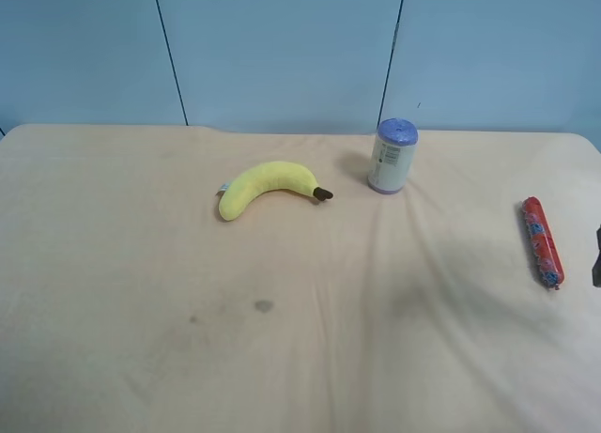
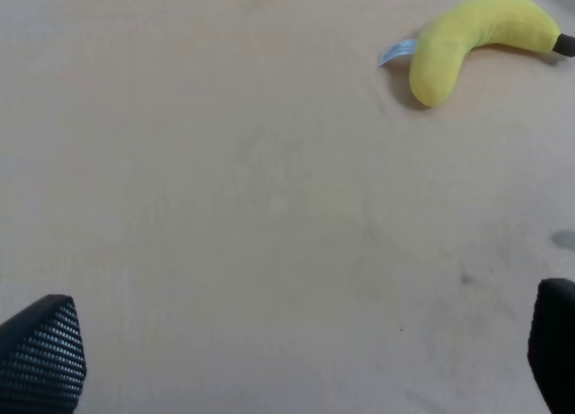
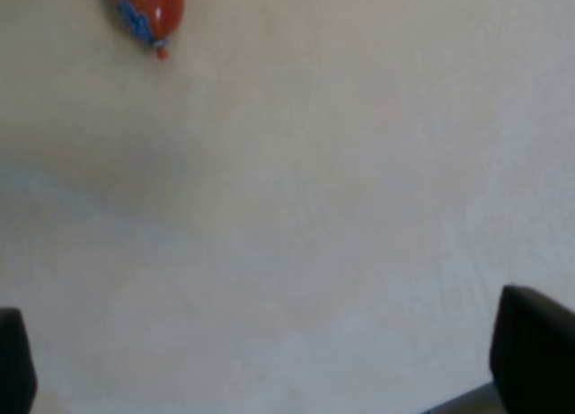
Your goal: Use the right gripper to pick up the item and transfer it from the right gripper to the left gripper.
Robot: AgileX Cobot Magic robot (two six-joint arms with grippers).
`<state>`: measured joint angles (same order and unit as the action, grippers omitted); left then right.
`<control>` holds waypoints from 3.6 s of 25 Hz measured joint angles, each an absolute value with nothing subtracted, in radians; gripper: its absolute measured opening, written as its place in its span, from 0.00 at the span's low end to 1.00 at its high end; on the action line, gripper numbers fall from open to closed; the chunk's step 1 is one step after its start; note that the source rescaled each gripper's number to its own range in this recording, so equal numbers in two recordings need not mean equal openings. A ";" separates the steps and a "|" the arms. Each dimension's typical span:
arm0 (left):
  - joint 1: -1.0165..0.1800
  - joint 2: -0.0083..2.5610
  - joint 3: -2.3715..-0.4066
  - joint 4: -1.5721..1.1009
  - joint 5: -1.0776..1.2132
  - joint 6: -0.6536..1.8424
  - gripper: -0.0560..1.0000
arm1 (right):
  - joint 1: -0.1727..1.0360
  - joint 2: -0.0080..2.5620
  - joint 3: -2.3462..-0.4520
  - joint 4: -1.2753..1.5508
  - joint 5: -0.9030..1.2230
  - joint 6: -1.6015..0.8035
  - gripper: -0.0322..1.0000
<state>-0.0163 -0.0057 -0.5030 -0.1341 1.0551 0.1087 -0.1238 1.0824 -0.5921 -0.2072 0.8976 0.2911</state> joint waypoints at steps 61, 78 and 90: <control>-0.016 -0.006 -0.503 -0.134 1.055 0.109 1.00 | -0.254 1.785 -0.605 -0.201 0.046 0.161 0.99; -0.016 -0.006 -0.503 -0.134 1.055 0.109 1.00 | -0.228 1.755 -0.607 -0.185 0.078 0.161 0.90; -0.016 -0.006 -0.503 -0.134 1.055 0.109 1.00 | -0.226 1.754 -0.607 -0.185 0.090 0.161 0.71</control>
